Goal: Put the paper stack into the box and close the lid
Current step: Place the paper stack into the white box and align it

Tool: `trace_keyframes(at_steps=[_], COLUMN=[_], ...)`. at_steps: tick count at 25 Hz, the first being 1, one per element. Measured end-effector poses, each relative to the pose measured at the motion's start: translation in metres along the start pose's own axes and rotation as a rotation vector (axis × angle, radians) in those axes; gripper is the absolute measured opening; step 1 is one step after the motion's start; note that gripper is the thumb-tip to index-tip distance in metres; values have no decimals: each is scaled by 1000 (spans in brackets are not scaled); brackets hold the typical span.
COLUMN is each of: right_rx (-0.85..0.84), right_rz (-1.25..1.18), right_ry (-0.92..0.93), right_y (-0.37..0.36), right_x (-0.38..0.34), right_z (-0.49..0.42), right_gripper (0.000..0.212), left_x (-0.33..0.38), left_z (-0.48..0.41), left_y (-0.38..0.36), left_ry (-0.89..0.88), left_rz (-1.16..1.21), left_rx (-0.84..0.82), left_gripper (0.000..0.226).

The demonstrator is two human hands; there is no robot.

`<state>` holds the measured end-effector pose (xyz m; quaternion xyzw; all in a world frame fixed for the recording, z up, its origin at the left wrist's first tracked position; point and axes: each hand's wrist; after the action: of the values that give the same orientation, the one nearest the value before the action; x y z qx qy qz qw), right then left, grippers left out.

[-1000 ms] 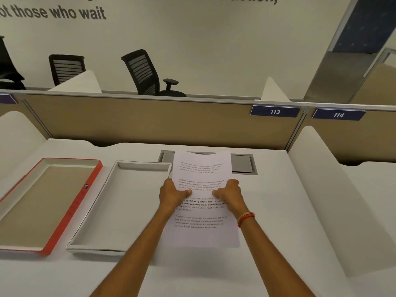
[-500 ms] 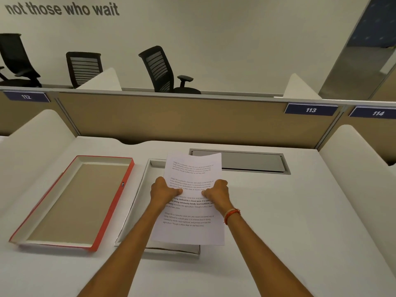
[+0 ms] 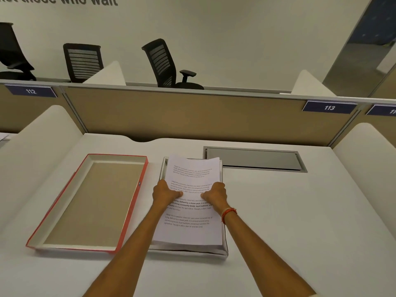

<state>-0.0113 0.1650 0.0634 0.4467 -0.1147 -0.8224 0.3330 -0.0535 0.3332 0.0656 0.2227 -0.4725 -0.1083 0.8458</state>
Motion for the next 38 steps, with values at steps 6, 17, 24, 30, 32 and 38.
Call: trace_keyframes(at_steps=[6, 17, 24, 30, 32, 38], right_rx=[12, 7, 20, -4, -4, -19], right_rz=[32, 35, 59, 85, 68, 10], right_ry=[-10, 29, 36, 16, 8, -7], right_y=[-12, -26, -27, -32, -32, -29], right_x=[-6, 7, 11, 12, 16, 18], right_z=[-14, -36, -40, -42, -41, -43], right_gripper=[40, 22, 26, 38, 36, 34], left_x=[-12, -32, -35, -45, -46, -49], left_z=[-18, -32, -39, -42, -43, -44], left_y=[2, -4, -9, -12, -14, -15], left_ry=[-14, -14, -9, 0, -9, -10], left_rz=[-12, 32, 34, 46, 40, 44], left_rx=[-29, -46, -59, -73, -83, -90], left_gripper=[60, 50, 49, 47, 47, 48])
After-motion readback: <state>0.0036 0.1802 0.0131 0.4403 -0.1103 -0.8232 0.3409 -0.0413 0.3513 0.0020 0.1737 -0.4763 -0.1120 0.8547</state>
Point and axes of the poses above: each hand's wrist, its own z-axis away from the middle knuckle, its own y-axis out of the back of the hand, x = y × z, and after that the axes turned 12 degrees about -x, right-handed
